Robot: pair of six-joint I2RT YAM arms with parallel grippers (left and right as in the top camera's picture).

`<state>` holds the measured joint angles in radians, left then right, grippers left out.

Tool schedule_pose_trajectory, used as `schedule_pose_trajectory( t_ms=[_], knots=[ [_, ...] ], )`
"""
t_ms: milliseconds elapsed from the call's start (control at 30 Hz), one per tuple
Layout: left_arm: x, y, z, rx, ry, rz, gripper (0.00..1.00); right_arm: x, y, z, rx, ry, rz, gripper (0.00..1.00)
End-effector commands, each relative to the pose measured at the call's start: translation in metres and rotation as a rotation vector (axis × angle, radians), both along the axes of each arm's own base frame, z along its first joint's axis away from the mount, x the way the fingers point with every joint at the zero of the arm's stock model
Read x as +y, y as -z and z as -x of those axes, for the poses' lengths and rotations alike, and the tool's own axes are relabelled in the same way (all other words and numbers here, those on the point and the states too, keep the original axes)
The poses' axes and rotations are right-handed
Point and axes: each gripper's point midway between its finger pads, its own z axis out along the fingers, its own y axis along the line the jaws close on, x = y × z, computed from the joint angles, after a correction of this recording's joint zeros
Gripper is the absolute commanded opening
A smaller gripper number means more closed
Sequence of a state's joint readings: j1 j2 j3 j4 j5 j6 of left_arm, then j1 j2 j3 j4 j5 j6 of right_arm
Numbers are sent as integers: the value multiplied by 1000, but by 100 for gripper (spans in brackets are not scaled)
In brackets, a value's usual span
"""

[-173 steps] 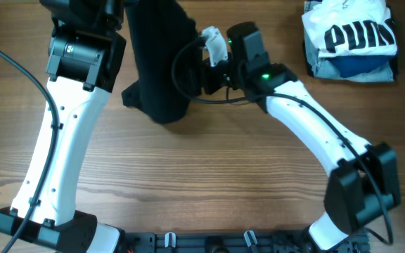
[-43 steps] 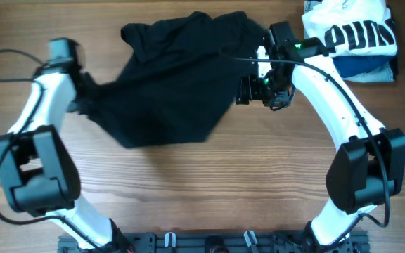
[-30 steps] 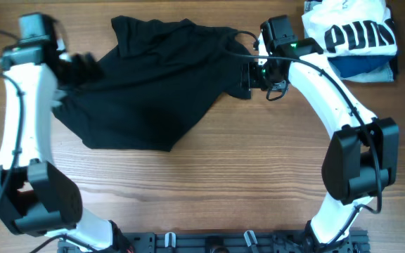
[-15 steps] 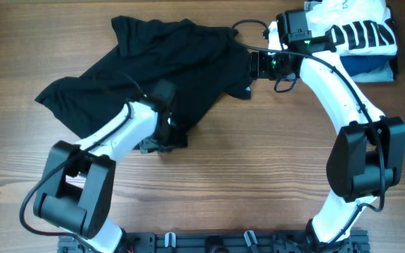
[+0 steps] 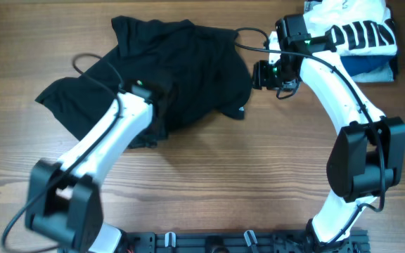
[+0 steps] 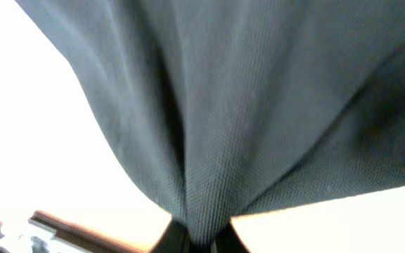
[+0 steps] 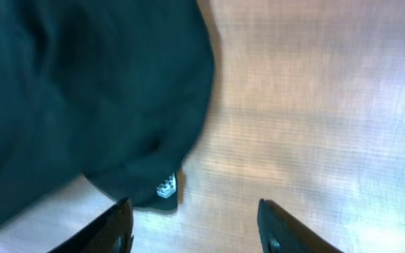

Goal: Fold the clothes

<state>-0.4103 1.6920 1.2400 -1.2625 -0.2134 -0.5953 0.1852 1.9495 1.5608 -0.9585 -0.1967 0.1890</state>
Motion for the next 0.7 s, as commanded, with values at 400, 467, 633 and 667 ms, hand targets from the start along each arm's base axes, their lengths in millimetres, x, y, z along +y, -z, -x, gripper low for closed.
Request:
schedule_pose_trajectory(
  t_ms=[400,467,633,667],
  knots=[
    [61,39,-138,-211,38,91,8,2,-34,-9,-113,-26,-27,62],
    [79,64,-164,-266,-1,89,76,3,-36,-15,-140,-26,-32,63],
    [83,18,-183,-360,-12,103,100,4,-38,-21,-167,-26,-36,64],
    [70,-3,-178,-380,19,110,100,4,-38,-21,-168,-27,-36,65]
  ],
)
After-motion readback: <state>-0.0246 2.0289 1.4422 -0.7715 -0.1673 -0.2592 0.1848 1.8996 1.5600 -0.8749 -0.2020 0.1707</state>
